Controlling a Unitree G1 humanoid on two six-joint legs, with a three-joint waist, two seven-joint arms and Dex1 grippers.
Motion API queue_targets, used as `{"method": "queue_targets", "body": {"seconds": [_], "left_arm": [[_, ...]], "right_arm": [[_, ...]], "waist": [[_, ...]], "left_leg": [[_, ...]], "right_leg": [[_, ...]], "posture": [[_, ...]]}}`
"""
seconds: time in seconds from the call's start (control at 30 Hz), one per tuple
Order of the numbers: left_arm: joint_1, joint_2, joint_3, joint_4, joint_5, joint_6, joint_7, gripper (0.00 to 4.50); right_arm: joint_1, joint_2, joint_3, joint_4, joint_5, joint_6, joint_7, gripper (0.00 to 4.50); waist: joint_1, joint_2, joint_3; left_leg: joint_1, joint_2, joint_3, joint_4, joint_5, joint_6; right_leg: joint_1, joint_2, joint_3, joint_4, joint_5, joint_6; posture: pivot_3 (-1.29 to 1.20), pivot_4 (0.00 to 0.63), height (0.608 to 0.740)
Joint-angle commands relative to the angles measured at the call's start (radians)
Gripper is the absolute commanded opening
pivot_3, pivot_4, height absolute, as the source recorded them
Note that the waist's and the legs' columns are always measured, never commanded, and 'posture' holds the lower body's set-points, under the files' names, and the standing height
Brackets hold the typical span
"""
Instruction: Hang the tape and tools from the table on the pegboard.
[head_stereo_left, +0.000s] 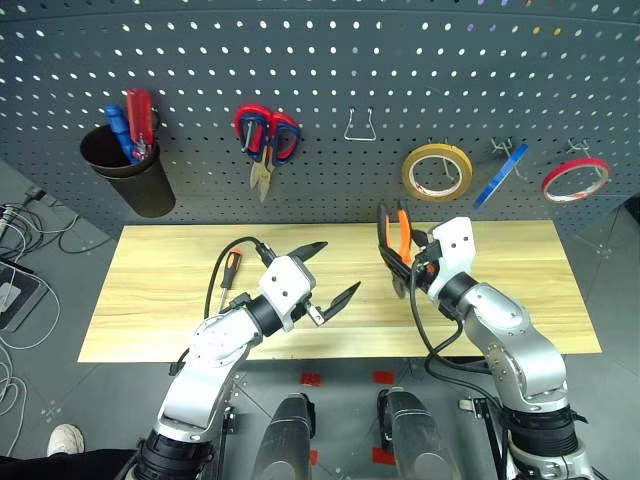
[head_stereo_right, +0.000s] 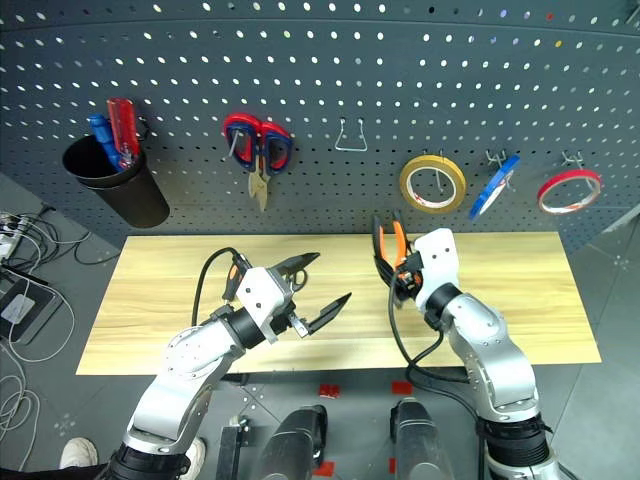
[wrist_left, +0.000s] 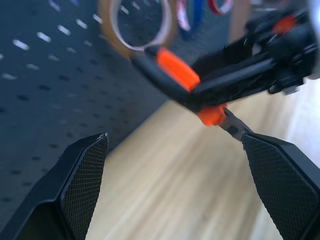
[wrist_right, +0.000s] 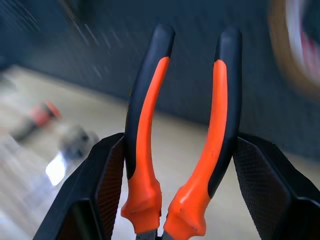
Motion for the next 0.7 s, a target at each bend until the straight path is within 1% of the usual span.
{"method": "queue_targets", "body": {"seconds": [0.03,0.1,0.2,0.37,0.6,0.7], "left_arm": [[0.012,-0.023,0.028,-0.068,0.001,0.007,0.062,4.5],[0.013,-0.041,0.047,-0.082,0.015,0.003,0.109,4.5],[-0.003,-0.06,0.064,-0.082,0.037,-0.008,0.161,4.5],[-0.089,-0.101,0.075,-0.039,0.072,-0.017,0.241,4.5],[-0.293,-0.192,0.038,0.155,0.106,-0.05,0.305,4.5],[-0.339,-0.213,0.041,0.211,0.098,-0.063,0.31,4.5]], "right_arm": [[-0.073,0.025,0.026,-0.018,-0.054,-0.172,-0.019,2.99],[-0.145,0.047,0.048,0.043,-0.096,-0.269,-0.034,2.99],[-0.231,0.072,0.053,0.141,-0.132,-0.385,-0.045,2.99],[-0.394,0.118,0.022,0.347,-0.177,-0.544,-0.116,2.99],[-0.61,0.128,-0.031,0.664,-0.275,-0.773,-0.279,2.99],[-0.654,0.123,-0.05,0.745,-0.299,-0.836,-0.33,2.99]], "waist": [[0.006,-0.002,-0.018],[0.014,-0.003,-0.032],[0.026,-0.003,-0.051],[0.051,-0.005,-0.072],[0.063,-0.009,-0.082],[0.061,-0.009,-0.083]], "left_leg": [[0.0,0.0,0.0,0.0,0.0,0.0],[0.0,-0.001,0.0,0.0,0.0,0.0],[0.001,-0.001,0.001,0.0,0.001,-0.001],[0.001,-0.001,0.002,0.0,0.001,-0.003],[0.001,-0.002,0.004,0.001,0.002,-0.003],[0.001,-0.001,0.004,0.001,0.002,-0.003]], "right_leg": [[0.0,0.0,0.0,0.0,0.0,0.0],[0.0,0.0,0.0,0.0,0.0,0.0],[0.0,0.0,0.0,-0.001,0.0,0.0],[0.001,0.001,-0.001,0.0,0.0,0.0],[0.001,0.001,-0.002,0.0,0.001,0.0],[0.001,0.001,-0.001,0.0,0.001,0.0]], "posture": [[0.12,0.169,0.74],[0.13,0.148,0.74],[0.15,0.139,0.74],[0.17,0.128,0.74],[0.17,0.143,0.74],[0.18,0.151,0.74]]}}
